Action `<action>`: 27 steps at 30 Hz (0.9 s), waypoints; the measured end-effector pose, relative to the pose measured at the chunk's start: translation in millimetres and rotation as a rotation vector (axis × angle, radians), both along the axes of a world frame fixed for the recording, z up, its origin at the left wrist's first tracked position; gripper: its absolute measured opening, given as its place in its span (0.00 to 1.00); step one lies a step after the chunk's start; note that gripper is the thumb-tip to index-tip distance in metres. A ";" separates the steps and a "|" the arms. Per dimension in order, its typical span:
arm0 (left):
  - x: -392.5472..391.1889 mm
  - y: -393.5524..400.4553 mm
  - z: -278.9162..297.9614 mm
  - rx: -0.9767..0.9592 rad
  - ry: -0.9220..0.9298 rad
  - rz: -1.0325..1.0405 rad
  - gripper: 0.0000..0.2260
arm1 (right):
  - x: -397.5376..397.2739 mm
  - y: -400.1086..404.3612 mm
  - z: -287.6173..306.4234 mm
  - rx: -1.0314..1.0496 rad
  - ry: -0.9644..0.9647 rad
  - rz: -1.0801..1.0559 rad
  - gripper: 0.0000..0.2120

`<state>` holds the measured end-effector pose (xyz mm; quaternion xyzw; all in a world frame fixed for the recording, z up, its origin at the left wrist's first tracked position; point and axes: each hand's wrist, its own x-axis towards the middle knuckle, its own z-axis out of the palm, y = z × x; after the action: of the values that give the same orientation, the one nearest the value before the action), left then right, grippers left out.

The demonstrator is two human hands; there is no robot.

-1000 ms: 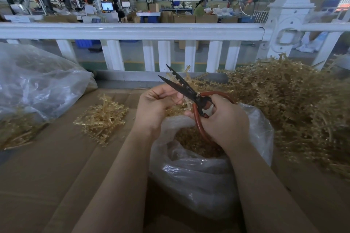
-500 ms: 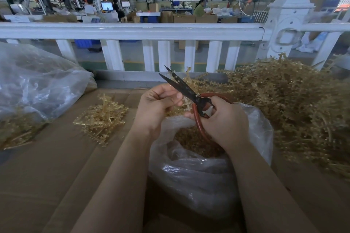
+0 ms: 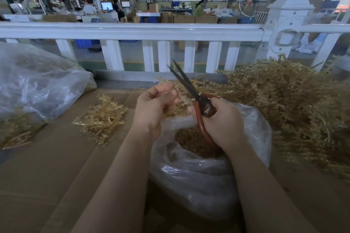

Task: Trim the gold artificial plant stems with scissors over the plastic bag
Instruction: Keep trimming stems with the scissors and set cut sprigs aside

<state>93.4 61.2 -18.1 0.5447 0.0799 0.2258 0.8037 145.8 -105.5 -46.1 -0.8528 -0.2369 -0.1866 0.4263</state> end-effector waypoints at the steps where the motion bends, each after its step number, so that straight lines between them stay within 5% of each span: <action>1: 0.3 -2.5 0.4 0.026 0.013 -0.023 0.06 | 0.2 0.9 -0.1 0.081 0.036 0.021 0.16; 5: 2.0 -14.2 1.0 0.076 0.036 -0.092 0.07 | 0.8 4.0 1.5 0.254 0.128 0.125 0.09; 16: 0.8 -17.3 0.9 0.184 0.054 -0.149 0.05 | 0.8 5.9 6.9 0.335 0.273 0.164 0.04; 27: 1.3 -9.0 1.2 0.166 -0.007 -0.013 0.04 | 2.8 2.9 4.6 0.240 0.190 0.100 0.14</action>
<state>94.7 52.3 -16.9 0.6093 0.0545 0.2281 0.7575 148.6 -102.6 -41.5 -0.7968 -0.2135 -0.1105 0.5543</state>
